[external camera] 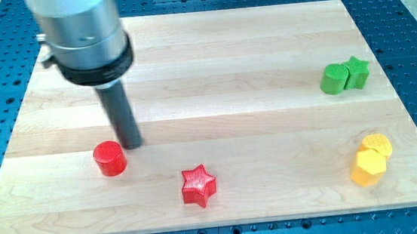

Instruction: Move the red circle to the center left of the board

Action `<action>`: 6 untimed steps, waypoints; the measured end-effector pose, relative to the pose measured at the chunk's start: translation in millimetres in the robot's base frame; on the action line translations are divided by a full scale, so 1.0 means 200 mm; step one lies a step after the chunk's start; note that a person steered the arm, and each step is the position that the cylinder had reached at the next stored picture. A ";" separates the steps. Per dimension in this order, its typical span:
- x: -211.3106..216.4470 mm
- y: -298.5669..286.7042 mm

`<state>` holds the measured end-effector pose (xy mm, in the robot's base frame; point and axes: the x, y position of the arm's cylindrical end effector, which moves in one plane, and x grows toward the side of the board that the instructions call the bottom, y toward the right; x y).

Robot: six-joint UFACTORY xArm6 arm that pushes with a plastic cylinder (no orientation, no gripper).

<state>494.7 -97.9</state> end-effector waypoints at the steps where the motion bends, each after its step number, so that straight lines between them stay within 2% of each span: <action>1: 0.08 0.25; 2: 0.26 -0.17; 3: 0.08 -0.46; 4: 0.04 -0.51; 5: 0.14 -0.54; 6: 0.09 -0.80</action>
